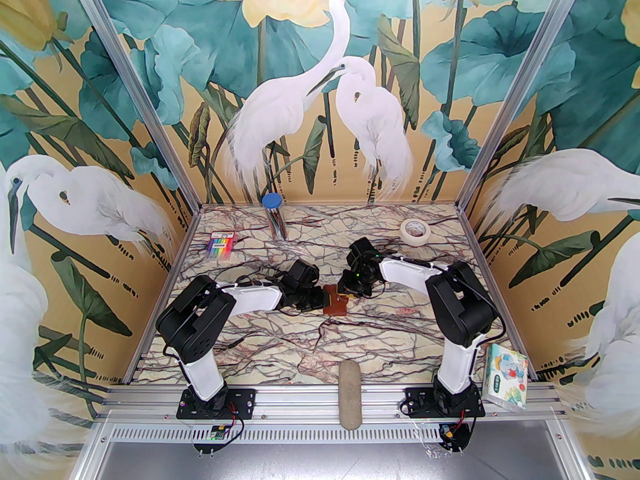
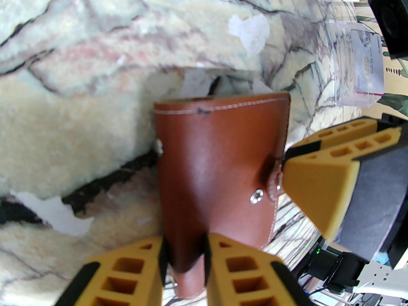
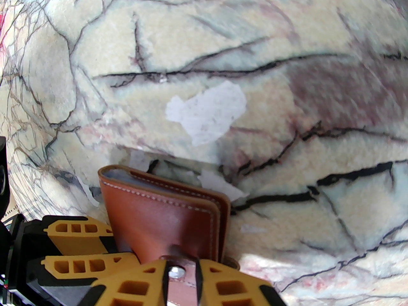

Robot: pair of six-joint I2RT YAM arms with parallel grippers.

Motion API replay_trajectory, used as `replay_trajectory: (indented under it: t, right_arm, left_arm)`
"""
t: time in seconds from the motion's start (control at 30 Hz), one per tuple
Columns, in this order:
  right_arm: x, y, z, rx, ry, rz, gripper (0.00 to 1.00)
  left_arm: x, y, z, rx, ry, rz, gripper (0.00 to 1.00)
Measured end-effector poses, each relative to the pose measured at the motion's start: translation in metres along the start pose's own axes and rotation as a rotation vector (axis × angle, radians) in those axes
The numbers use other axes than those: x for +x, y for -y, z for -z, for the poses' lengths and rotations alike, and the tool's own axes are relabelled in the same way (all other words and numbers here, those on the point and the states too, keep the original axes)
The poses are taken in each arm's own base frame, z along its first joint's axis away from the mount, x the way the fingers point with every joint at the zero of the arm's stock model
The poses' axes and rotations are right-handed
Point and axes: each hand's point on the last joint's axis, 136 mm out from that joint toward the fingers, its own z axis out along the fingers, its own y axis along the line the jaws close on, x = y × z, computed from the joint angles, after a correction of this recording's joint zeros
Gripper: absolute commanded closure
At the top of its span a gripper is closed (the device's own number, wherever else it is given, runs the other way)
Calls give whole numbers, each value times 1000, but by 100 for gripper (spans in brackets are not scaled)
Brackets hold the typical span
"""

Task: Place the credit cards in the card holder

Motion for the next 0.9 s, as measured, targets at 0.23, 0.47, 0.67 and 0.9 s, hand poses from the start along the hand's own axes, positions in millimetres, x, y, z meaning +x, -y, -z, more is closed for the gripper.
replay_trajectory:
  t: [0.23, 0.47, 0.67, 0.9]
  right_arm:
    - [0, 0, -2, -3, -11, -4, 79]
    - [0, -2, -3, -9, -14, -1, 81]
    - [2, -3, -4, -9, -16, 7, 83]
    - [3, -3, -4, -8, -20, 30, 83]
  left_arm:
    - [0, 0, 0, 0, 0, 0, 73]
    - [0, 0, 0, 0, -1, 0, 73]
    - [0, 0, 0, 0, -1, 0, 73]
    - [0, 0, 0, 0, -1, 0, 73]
